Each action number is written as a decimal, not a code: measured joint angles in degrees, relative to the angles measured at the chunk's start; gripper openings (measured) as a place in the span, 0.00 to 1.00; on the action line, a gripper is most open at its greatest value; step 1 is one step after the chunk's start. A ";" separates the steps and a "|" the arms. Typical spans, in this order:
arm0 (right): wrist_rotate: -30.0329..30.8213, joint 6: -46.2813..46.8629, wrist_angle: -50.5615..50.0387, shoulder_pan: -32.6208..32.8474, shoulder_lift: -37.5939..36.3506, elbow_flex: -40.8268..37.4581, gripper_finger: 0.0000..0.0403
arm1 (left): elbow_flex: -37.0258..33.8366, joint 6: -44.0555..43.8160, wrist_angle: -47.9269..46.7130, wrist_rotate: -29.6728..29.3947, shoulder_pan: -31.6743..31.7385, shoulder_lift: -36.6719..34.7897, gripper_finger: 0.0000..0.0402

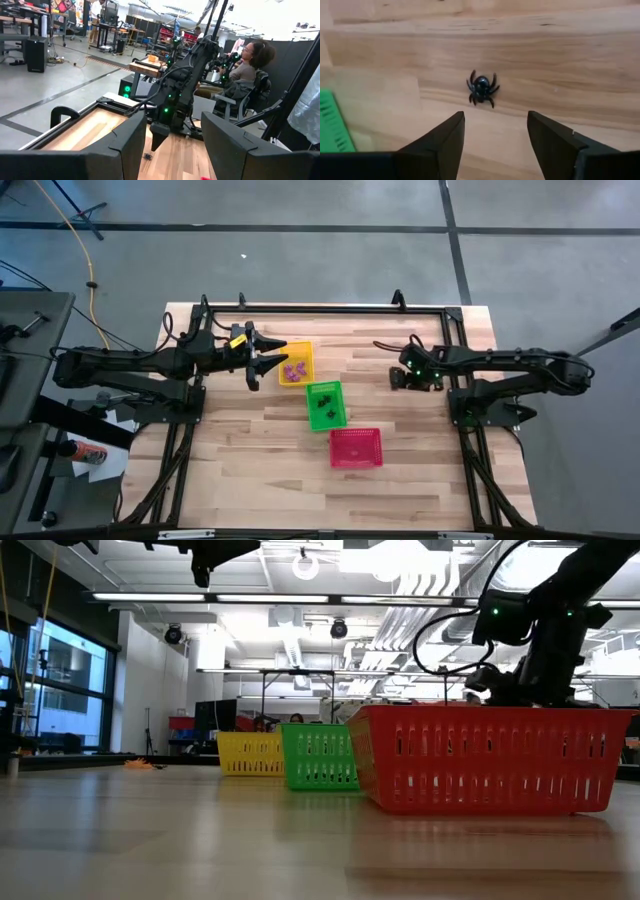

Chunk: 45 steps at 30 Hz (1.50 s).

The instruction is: Sort Halloween decoration

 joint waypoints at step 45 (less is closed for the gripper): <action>3.81 8.15 7.25 0.42 10.39 0.44 0.27 | 0.00 0.04 -2.90 -0.02 0.01 0.02 0.45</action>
